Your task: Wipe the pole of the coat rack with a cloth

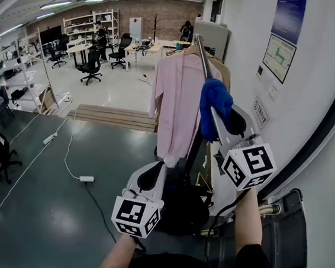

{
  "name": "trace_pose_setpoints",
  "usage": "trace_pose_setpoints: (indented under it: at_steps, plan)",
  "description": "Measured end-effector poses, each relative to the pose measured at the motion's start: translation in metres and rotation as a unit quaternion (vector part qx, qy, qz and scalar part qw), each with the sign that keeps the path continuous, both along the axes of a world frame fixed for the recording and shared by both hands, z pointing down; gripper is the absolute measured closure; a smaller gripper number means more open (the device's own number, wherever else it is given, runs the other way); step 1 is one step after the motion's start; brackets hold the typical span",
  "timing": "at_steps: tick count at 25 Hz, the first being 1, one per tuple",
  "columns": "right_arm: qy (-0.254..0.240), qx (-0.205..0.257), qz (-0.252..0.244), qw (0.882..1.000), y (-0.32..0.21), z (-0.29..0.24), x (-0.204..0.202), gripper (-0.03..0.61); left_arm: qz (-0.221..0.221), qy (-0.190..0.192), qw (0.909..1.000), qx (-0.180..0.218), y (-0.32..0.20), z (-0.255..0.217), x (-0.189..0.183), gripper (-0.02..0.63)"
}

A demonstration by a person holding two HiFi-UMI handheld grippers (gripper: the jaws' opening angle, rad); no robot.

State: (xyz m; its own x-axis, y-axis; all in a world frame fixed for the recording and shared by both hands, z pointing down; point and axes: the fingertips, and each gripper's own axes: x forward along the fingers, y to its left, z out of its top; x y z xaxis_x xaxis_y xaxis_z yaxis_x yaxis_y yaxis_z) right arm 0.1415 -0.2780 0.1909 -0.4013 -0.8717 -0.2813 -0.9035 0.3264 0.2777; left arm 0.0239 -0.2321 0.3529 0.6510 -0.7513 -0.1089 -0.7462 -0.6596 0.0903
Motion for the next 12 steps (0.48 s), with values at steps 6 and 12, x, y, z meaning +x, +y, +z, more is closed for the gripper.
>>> trace_pose_setpoints:
  at_steps: [6, 12]
  plan:
    - [0.07, 0.001, 0.016, 0.997, 0.032, 0.088, -0.021, 0.505, -0.002, -0.002, 1.0, -0.004, -0.001, 0.004, -0.002, 0.609]
    - [0.082, -0.093, 0.019, 0.992, 0.032, 0.187, -0.026, 0.505, -0.008, -0.021, 0.9997, 0.005, -0.009, 0.007, 0.003, 0.609]
